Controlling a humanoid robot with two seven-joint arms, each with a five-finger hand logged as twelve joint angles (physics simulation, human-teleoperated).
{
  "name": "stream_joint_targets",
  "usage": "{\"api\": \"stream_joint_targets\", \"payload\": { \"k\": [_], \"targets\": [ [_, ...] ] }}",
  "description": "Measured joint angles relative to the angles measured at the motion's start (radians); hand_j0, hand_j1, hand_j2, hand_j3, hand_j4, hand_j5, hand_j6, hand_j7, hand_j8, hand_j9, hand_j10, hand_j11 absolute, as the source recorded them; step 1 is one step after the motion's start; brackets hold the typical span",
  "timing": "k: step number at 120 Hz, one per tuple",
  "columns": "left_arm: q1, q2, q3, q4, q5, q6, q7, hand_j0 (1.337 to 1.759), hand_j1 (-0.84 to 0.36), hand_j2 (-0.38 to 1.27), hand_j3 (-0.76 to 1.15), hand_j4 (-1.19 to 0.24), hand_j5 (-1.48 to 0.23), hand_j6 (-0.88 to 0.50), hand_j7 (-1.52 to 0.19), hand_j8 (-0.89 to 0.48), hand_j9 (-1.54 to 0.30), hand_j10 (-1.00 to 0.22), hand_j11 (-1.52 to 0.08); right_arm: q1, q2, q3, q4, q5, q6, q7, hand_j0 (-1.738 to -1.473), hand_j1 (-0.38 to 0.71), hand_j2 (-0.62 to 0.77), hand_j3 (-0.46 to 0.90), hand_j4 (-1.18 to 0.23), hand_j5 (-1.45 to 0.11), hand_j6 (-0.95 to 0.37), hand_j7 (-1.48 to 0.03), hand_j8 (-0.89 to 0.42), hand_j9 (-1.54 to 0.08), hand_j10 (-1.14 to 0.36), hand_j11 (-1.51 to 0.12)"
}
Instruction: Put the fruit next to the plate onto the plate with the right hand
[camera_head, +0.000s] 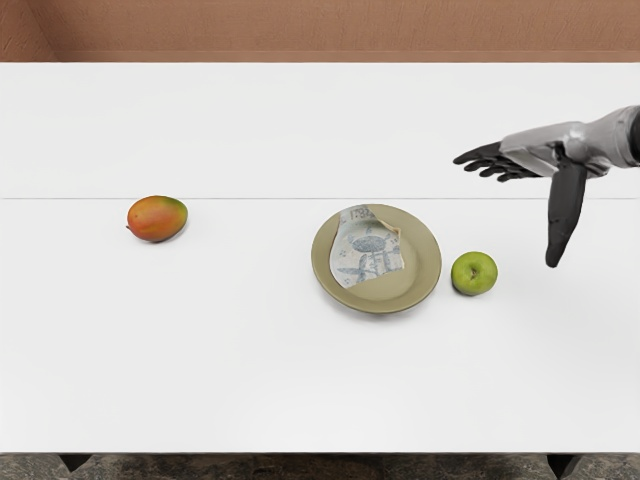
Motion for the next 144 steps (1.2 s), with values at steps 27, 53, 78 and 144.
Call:
{"api": "stream_joint_targets", "payload": {
  "k": [27, 53, 78, 144],
  "targets": [
    [0.0, 0.0, 0.0, 0.0, 0.0, 0.0, 0.0, 1.658, 0.35, 0.0, 0.0, 0.0, 0.0, 0.0, 0.0, 0.0, 0.0, 0.0, 0.0, -0.03, 0.01, 0.003, 0.093, -0.147, -0.002, -0.001, -1.658, -0.35, 0.0, 0.0, 0.0, 0.0, -0.01, 0.0, -0.01, 0.0, 0.0, 0.0],
    [0.0, 0.0, 0.0, 0.0, 0.0, 0.0, 0.0, 1.658, 0.35, 0.0, 0.0, 0.0, 0.0, 0.0, 0.0, 0.0, 0.0, 0.0, 0.0, -0.147, 0.028, 0.003, 0.172, -0.355, -0.149, -0.001, -1.658, -0.35, 0.0, 0.0, -0.01, 0.0, -0.01, 0.0, -0.01, 0.0, 0.0, 0.0],
    [0.0, 0.0, 0.0, 0.0, 0.0, 0.0, 0.0, 1.658, 0.35, 0.0, 0.0, 0.0, 0.0, 0.0, 0.0, 0.0, 0.0, 0.0, 0.0, -0.24, 0.08, 0.003, 0.185, -0.505, -0.282, -0.001, -1.658, -0.35, 0.0, 0.0, -0.01, 0.0, -0.01, 0.0, -0.01, 0.0, 0.0, 0.0],
    [0.0, 0.0, 0.0, 0.0, 0.0, 0.0, 0.0, 1.658, 0.35, 0.0, 0.0, 0.0, 0.0, 0.0, 0.0, 0.0, 0.0, 0.0, 0.0, -0.387, 0.13, 0.009, 0.184, -0.595, -0.396, -0.001, -1.658, -0.35, 0.0, 0.0, -0.01, 0.0, -0.01, 0.0, -0.01, 0.0, 0.0, 0.0]
  ]
}}
